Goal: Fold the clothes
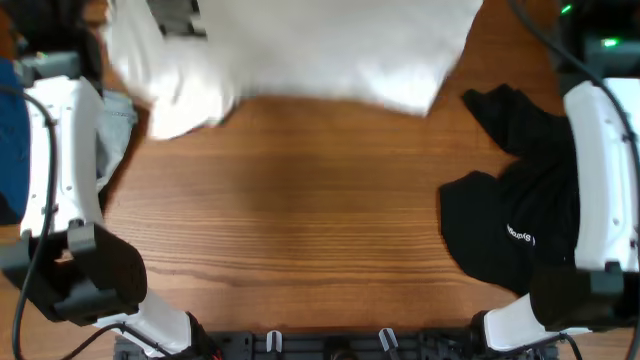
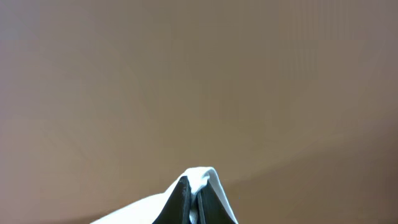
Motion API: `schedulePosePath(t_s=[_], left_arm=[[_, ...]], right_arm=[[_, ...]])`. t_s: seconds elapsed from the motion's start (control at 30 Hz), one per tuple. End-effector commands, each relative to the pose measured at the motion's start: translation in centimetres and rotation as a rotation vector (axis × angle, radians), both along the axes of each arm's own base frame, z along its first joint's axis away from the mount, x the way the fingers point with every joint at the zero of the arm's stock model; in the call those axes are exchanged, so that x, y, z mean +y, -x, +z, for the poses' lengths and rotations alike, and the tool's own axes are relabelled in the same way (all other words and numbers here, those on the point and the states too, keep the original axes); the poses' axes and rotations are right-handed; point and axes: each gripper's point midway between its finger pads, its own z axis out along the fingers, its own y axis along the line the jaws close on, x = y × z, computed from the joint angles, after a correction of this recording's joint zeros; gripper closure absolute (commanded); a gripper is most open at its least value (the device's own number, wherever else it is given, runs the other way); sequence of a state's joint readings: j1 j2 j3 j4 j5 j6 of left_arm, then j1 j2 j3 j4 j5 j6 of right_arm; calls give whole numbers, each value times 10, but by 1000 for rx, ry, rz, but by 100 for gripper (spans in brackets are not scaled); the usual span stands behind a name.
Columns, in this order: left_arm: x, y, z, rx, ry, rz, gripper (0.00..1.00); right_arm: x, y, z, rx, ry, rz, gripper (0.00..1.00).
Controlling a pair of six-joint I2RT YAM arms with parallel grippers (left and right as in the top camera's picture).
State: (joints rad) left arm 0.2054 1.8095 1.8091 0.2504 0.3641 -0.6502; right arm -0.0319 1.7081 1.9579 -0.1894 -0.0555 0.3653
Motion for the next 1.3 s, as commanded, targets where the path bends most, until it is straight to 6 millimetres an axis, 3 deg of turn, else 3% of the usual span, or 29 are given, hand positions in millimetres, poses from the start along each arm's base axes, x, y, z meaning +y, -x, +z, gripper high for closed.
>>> schedulePosePath(t_s=[0.0,0.03,0.1,0.2,0.27,0.33,0.43,0.57,0.67,0.77,0.87,0.93,0.97,1.13,1.27], left_arm=[[9,38,80,-85,-67,53,96],[11,37,72,-23,-72,57,96],[8,33,30,161,-50,22,96],[-8,44,-91,635,-35,-49,96],[-18,63,-144,853,-34,-91,96],[-33,101,-218,1172,-39,-163,96],[-41,153,-294,1528,-45,-228,96],[-43,201,-350,1772,-30,-275,96],[-44,233,-373,1903,-17,-302,96],[-36,256,-380,1989,-49,-266,96],[-17,269,-364,1997,-61,-142,96],[-1,276,-353,1975,-64,-12,96],[2,279,-351,1965,-67,11,96],[-4,316,-376,2092,-56,-10,96],[6,325,-382,2121,-13,43,96]], right_arm=[[-22,17,25,-3,83,-108,96],[-24,17,8,65,99,-109,96],[-26,17,-30,212,104,-106,96],[-29,29,-128,587,132,-100,96],[-35,45,-172,775,143,-128,96],[-38,70,-224,1011,161,-126,96],[-36,107,-284,1322,189,-80,96],[-33,140,-320,1548,190,-44,96],[-21,166,-343,1675,158,44,96],[-18,192,-369,1793,146,61,96],[-10,209,-391,1852,102,99,96],[21,221,-401,1848,82,376,96],[28,230,-408,1870,66,431,96],[14,278,-455,2058,25,265,96],[16,307,-479,2126,10,267,96]])
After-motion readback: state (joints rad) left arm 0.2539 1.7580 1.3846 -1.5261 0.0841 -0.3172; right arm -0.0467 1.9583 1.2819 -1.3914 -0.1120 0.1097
